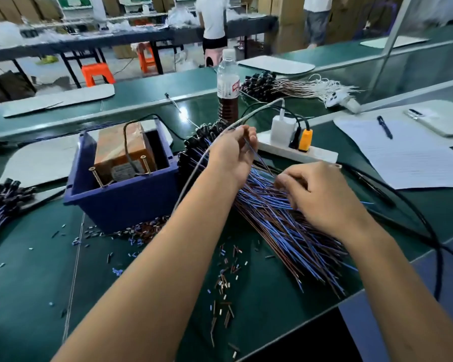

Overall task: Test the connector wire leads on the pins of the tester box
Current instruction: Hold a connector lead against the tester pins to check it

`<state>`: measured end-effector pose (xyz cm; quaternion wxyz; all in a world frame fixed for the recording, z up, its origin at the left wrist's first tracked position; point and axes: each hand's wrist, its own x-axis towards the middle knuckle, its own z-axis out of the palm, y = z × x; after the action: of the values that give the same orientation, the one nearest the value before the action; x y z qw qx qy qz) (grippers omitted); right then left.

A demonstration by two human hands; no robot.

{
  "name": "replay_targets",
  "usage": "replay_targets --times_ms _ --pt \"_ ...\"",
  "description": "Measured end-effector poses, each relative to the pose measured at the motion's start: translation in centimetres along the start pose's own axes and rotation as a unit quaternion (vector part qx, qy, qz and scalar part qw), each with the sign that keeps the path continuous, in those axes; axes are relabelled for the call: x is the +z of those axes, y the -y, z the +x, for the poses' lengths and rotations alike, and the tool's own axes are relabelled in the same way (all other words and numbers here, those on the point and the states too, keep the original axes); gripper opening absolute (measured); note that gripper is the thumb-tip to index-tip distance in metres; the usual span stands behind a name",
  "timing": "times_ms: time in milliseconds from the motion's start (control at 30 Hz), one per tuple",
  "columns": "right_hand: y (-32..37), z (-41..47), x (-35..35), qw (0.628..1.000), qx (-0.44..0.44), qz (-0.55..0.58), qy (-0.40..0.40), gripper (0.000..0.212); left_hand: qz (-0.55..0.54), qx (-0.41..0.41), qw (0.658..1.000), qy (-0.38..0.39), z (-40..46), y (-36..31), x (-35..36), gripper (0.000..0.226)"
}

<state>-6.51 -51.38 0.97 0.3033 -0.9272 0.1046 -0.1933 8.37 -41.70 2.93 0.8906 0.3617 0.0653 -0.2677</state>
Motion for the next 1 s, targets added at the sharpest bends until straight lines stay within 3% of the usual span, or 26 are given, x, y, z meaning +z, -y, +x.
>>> replay_targets --times_ms 67,100,200,267,300,400,500,533,633,700,767,800,867,933,1000 --pt "0.1 -0.1 -0.1 1.0 -0.008 -0.017 -0.012 0.04 0.163 0.09 0.982 -0.035 0.0 -1.1 -1.1 0.016" --pt "0.0 -0.1 0.0 0.999 -0.014 -0.036 -0.008 0.041 0.286 0.143 0.945 -0.065 0.2 -1.6 -1.9 0.018" --pt "-0.1 0.0 0.8 0.993 -0.015 -0.112 0.019 0.038 0.602 0.256 0.744 -0.136 0.6 -2.7 -4.2 0.032" --pt "-0.1 0.1 1.4 0.991 -0.003 -0.135 0.009 0.035 0.699 0.273 0.644 -0.149 0.6 -2.9 -4.8 0.044" --pt "0.4 0.3 2.1 0.99 0.0 -0.144 -0.002 0.031 0.724 0.273 0.615 -0.153 0.5 -3.1 -5.3 0.05" --pt "0.5 0.4 3.3 0.992 0.03 -0.115 -0.053 0.015 0.756 0.273 0.583 -0.117 -0.6 -2.2 -5.2 0.06" --pt "0.8 0.1 4.4 0.981 0.038 -0.164 -0.099 0.012 0.706 0.358 0.611 -0.015 -3.7 -2.1 -6.2 0.057" --pt "1.0 0.0 4.6 0.975 0.04 -0.189 -0.112 0.013 0.688 0.413 0.596 0.024 -5.1 -2.4 -6.9 0.053" --pt "3.1 -0.4 5.7 0.974 0.006 -0.15 -0.17 0.011 0.641 0.577 0.5 0.076 -9.5 -3.7 -9.8 0.045" --pt "6.2 -1.2 7.0 0.973 -0.078 -0.086 -0.2 0.006 0.59 0.644 0.488 0.018 -11.8 -5.3 -12.2 0.045" --pt "10.1 -2.1 8.8 0.967 -0.175 -0.037 -0.181 0.005 0.547 0.68 0.483 -0.079 -13.5 -7.8 -14.9 0.045" --pt "12.0 -2.5 9.6 0.966 -0.217 -0.021 -0.136 0.004 0.527 0.688 0.483 -0.13 -14.0 -9.2 -16.3 0.045" --pt "15.8 -3.0 11.9 0.961 -0.274 -0.021 0.038 0.006 0.507 0.675 0.477 -0.245 -14.7 -12.3 -19.4 0.044" --pt "19.2 -3.2 15.0 0.929 -0.297 -0.082 0.206 0.014 0.531 0.619 0.446 -0.369 -15.0 -15.1 -22.9 0.039" --pt "22.2 -3.1 18.4 0.904 -0.315 -0.106 0.27 0.015 0.574 0.526 0.405 -0.479 -15.2 -17.0 -26.2 0.031"
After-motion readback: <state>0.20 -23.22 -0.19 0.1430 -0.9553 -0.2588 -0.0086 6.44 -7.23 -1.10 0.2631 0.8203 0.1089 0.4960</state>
